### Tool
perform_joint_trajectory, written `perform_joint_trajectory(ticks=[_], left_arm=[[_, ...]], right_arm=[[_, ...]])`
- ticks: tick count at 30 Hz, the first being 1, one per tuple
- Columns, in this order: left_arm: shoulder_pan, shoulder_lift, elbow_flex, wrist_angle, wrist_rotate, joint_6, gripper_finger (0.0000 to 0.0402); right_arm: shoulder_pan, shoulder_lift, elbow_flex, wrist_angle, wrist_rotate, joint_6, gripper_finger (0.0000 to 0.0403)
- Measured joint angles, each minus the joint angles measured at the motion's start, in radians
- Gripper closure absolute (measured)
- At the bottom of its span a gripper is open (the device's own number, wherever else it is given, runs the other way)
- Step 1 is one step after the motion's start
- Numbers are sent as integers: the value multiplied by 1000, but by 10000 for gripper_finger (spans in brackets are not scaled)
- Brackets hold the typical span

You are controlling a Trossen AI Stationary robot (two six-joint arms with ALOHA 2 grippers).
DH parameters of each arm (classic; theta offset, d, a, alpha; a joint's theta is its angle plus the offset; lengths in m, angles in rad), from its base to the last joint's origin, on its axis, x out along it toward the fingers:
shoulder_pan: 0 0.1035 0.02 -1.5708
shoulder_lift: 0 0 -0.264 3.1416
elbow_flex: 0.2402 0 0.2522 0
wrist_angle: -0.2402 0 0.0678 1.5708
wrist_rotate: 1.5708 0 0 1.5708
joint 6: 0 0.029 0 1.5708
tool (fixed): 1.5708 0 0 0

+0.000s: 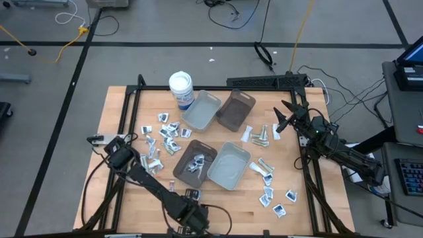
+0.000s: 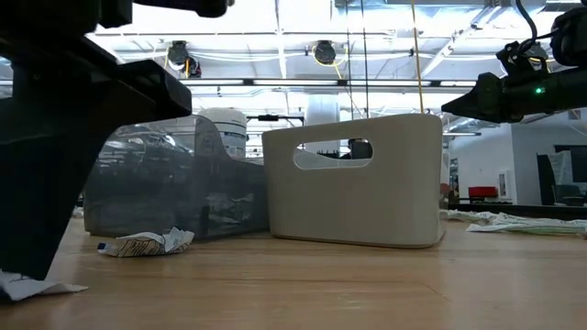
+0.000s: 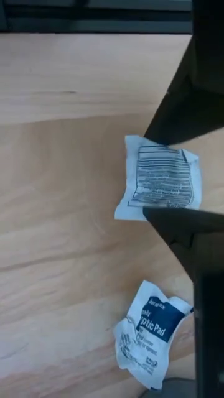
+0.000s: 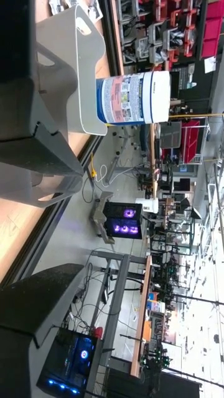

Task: Pick & Place First Aid Supplies
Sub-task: Put the blue alcohol pad into the bottom black bin

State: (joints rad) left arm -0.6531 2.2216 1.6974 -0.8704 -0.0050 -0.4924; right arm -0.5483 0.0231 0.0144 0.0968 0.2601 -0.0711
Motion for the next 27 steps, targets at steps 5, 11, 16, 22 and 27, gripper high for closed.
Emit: perform_joint_trajectory(ticks=[5,11,16,22,27], left_arm=[[3,1,0,0,4,-7,329],[9,-8,-1,-7,71,-3,393],[13,-65,-3,-44,109,12,392],[26,-148,-3,-104,121,41,392],[38,-227,-3,-154,120,82,396]], right_arm=[[0,0,0,0,0,0,165],[0,0,0,0,0,0,165],[0,0,0,0,0,0,165],[0,0,0,1,0,0,165],[0,0,0,0,0,0,165]])
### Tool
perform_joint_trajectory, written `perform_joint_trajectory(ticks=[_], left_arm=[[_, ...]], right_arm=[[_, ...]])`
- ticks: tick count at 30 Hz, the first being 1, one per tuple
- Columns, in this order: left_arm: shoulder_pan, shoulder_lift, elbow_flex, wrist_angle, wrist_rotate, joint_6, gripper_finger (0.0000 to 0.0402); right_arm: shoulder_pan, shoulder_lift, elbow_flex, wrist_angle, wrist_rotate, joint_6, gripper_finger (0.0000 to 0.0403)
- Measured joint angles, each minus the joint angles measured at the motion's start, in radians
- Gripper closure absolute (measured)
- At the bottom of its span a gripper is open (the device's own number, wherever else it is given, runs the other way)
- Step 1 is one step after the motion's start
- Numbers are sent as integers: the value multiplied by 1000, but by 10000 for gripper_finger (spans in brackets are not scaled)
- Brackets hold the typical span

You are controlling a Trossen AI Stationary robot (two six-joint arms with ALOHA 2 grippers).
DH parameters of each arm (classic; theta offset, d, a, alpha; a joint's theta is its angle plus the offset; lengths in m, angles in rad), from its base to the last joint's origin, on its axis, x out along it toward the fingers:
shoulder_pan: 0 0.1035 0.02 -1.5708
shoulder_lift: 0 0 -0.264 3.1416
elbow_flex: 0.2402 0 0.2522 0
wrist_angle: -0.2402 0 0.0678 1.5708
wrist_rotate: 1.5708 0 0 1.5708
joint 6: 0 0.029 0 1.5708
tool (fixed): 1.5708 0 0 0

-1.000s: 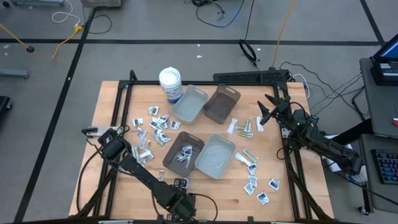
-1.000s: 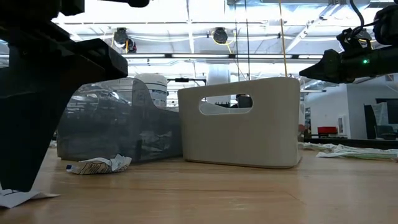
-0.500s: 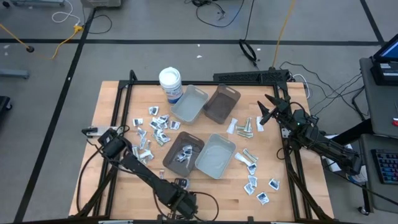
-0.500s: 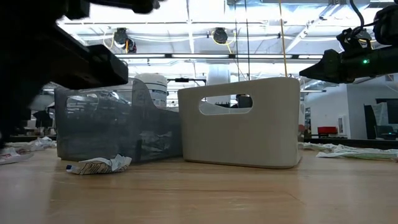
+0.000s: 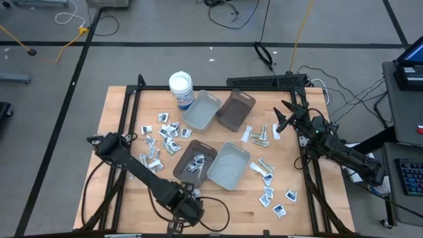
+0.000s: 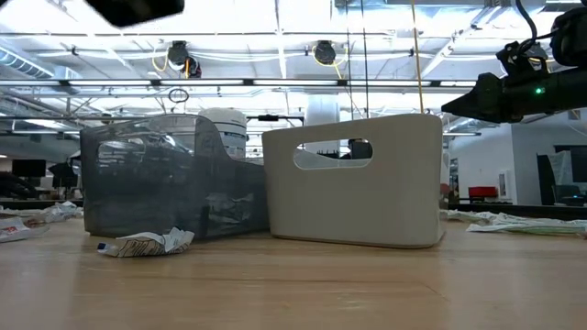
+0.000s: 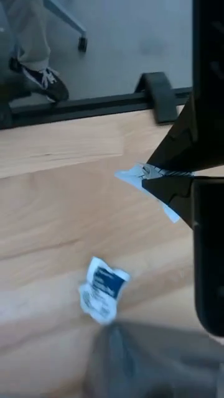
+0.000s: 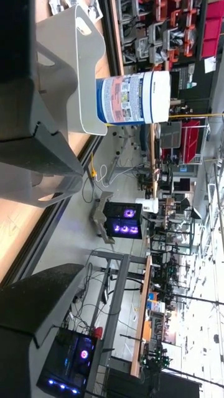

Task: Pick & Place First Aid Supplies
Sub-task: Put the blue alcohol pad into the bottom black bin

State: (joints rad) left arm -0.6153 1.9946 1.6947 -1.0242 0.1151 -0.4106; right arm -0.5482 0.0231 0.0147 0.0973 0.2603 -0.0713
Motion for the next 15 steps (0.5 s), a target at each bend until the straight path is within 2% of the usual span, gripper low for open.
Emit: perform_joint_trajectory(ticks=[4,9,15], left_arm=[[5,-55,1,-31,-15,34,395],[12,-66,2,-51,-18,50,395],[108,-66,2,-80,-2,-16,397]], right_arm=[[0,0,0,0,0,0,165],[0,0,0,0,0,0,165],[0,0,0,0,0,0,165]])
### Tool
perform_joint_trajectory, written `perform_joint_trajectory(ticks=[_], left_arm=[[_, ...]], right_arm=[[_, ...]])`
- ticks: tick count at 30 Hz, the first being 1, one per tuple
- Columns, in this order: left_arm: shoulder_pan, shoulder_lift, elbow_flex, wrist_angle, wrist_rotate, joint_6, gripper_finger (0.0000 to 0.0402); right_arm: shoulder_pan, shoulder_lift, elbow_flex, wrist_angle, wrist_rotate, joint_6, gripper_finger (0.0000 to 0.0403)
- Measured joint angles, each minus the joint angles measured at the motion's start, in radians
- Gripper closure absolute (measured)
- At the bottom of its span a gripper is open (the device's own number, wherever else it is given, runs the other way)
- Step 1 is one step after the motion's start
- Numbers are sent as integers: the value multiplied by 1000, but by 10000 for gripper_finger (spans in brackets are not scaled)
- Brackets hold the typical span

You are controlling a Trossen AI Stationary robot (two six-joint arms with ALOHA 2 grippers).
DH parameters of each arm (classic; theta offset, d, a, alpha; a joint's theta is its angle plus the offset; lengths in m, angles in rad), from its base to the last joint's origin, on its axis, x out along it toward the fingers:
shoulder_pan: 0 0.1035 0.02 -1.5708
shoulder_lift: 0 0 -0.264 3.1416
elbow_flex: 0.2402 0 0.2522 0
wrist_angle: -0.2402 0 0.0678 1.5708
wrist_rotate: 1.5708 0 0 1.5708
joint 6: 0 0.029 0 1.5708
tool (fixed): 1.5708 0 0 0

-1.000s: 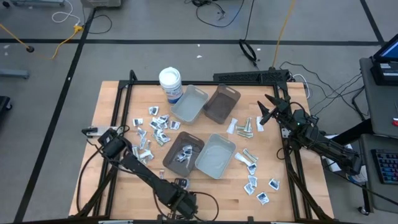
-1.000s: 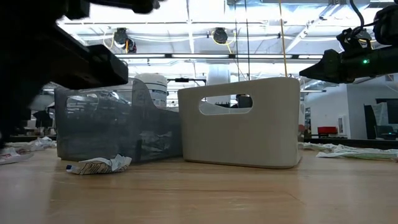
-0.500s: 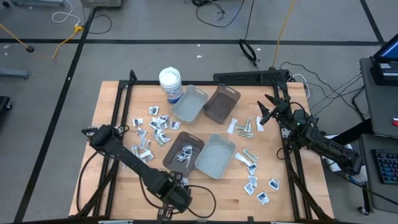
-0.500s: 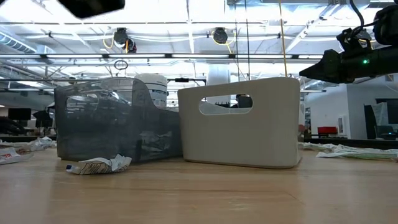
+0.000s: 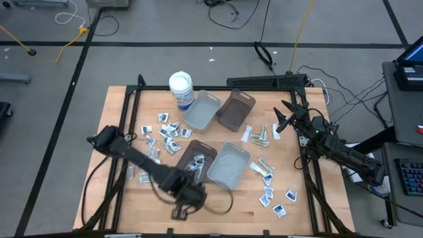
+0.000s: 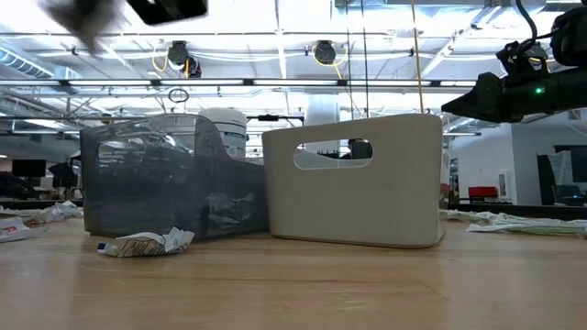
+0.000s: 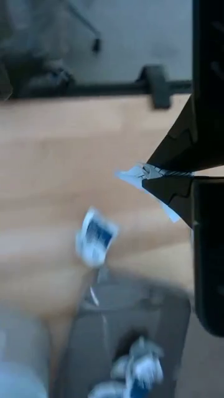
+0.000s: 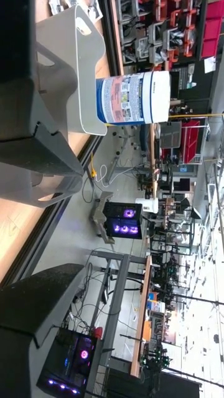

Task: Pick & Place First Aid Supplies
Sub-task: Put the blue alcohol pad into the bottom black bin

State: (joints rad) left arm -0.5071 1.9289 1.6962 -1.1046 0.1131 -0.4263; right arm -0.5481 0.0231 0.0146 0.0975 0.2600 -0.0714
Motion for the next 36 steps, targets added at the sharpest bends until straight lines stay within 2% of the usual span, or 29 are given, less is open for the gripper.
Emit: perform_joint_trajectory(ticks=[12,20,23,36], left_arm=[[241,0,0,-139,0,-70,395],[329,0,0,-141,17,-62,398],[340,0,-5,-137,-20,-57,397],[344,0,-262,109,-73,-76,397]], right_arm=[[0,0,0,0,0,0,165],[0,0,0,0,0,0,165],[0,0,0,0,0,0,165],[0,0,0,0,0,0,165]])
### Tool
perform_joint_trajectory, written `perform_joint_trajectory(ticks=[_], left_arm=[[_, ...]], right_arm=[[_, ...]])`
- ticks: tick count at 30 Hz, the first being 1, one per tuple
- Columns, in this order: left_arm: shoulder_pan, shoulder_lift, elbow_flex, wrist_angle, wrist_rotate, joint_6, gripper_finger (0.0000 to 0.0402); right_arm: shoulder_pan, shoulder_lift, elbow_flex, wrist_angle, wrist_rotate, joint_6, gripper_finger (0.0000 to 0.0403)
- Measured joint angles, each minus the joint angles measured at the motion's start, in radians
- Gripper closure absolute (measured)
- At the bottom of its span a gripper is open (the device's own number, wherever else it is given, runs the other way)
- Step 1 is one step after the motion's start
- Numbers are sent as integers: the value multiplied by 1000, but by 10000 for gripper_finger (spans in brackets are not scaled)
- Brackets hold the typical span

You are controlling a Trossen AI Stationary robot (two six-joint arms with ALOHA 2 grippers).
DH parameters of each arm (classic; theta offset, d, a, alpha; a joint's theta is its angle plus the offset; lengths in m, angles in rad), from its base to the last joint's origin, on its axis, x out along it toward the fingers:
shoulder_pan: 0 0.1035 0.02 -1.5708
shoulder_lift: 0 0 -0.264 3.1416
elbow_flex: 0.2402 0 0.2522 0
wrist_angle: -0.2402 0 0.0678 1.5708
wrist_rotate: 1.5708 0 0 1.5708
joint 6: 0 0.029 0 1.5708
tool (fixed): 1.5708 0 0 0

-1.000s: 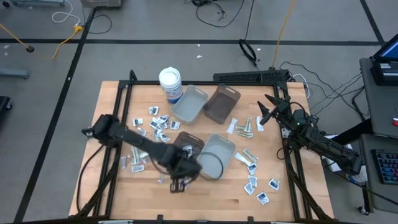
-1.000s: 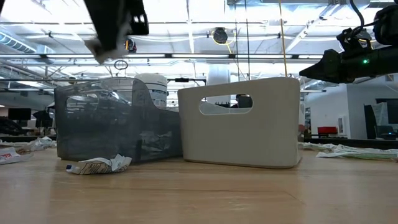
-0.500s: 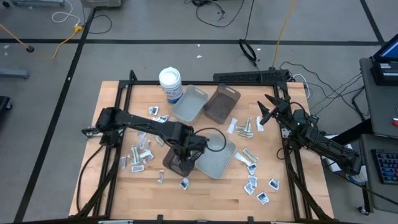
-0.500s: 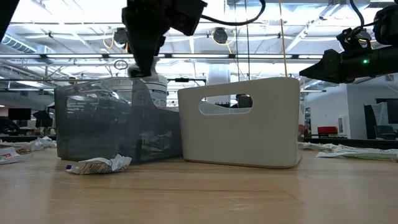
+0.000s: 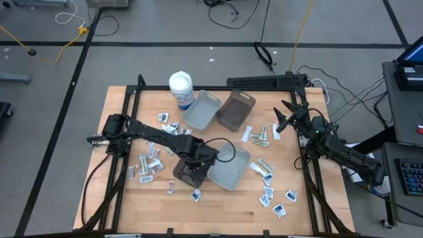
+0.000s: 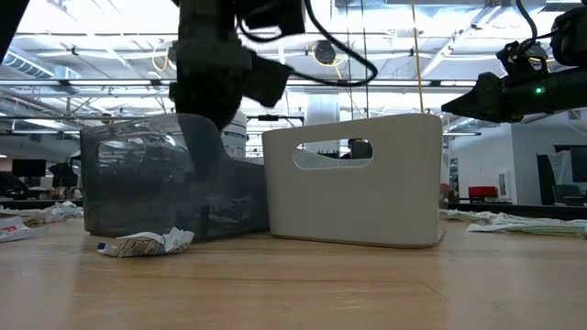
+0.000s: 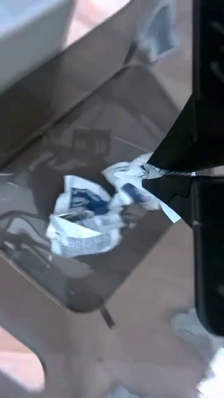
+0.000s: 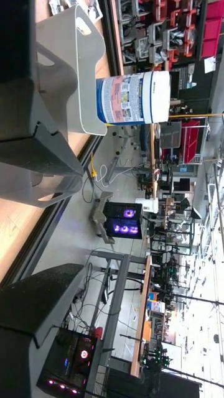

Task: Pick & Place First Aid Supplies
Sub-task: Put the blue alcohol pad into the bottom black bin

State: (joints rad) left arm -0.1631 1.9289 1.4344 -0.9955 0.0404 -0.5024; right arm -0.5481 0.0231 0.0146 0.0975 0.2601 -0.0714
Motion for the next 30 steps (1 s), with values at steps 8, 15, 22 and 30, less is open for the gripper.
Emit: perform_joint_trajectory(ticks=[8,15,22,30], left_arm=[[0,0,-44,36,-8,-1,395],[-1,0,-44,79,51,-4,296],[-1,1,-18,40,47,-1,175],[-11,1,104,-110,29,-67,137]], right_arm=[[0,0,0,0,0,0,165],[0,0,0,0,0,0,165],[0,0,0,0,0,0,165],[0,0,0,0,0,0,165]])
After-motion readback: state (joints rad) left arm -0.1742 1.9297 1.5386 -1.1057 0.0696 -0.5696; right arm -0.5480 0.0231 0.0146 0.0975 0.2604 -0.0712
